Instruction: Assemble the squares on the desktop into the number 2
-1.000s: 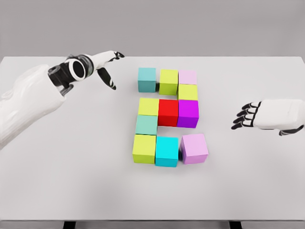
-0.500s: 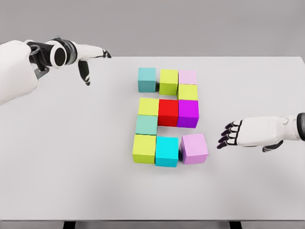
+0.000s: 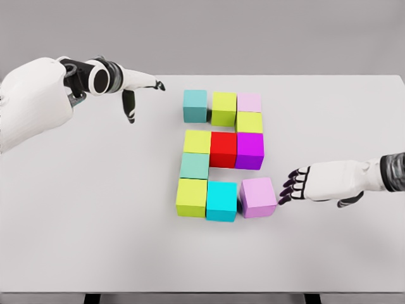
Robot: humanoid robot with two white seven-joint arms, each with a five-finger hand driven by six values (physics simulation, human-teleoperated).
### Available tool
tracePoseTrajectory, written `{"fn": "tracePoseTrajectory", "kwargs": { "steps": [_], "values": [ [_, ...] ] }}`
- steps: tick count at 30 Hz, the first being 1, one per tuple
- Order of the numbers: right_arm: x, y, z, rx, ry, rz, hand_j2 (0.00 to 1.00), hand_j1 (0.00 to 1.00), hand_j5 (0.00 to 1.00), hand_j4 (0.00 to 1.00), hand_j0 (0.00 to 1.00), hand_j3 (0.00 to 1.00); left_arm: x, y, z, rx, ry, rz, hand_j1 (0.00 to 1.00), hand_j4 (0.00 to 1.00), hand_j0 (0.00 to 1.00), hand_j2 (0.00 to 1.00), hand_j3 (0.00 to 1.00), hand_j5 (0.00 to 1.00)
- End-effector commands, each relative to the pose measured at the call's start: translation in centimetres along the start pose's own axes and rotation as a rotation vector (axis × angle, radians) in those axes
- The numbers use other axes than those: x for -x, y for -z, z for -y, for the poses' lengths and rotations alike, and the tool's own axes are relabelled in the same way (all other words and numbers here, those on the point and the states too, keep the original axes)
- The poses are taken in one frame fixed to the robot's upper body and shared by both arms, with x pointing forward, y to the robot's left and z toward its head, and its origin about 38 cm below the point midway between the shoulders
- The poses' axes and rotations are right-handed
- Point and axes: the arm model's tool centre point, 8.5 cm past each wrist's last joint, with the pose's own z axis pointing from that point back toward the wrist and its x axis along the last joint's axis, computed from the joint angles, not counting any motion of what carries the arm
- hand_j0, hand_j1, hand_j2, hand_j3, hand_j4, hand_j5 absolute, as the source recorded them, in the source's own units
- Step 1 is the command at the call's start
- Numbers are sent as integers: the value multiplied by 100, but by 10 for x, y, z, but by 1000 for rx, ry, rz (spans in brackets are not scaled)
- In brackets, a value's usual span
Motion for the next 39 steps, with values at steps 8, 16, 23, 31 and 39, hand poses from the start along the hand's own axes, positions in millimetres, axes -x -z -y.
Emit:
{"fn": "tracePoseTrajectory", "kwargs": {
  "steps": [8, 16, 23, 31, 39],
  "values": [
    [-4, 10, 1, 6, 3, 27, 100, 100, 100, 100, 100, 100, 0, 7, -1, 3, 12, 3, 100, 100, 100, 100, 100, 100],
    [-5, 11, 2, 9, 2, 30, 100, 100, 100, 100, 100, 100, 1, 6, -1, 1, 18, -2, 100, 100, 100, 100, 100, 100],
    [-8, 18, 7, 21, -6, 49, 100, 100, 100, 100, 100, 100, 4, 6, -1, 1, 15, -8, 100, 100, 100, 100, 100, 100],
    [-5, 10, 1, 3, 3, 28, 100, 100, 100, 100, 100, 100, 2, 6, -1, 1, 17, -4, 100, 100, 100, 100, 100, 100],
    [6, -9, 7, 0, -17, -26, 100, 100, 100, 100, 100, 100, 2, 6, -1, 1, 17, -4, 100, 100, 100, 100, 100, 100]
  ]
}}
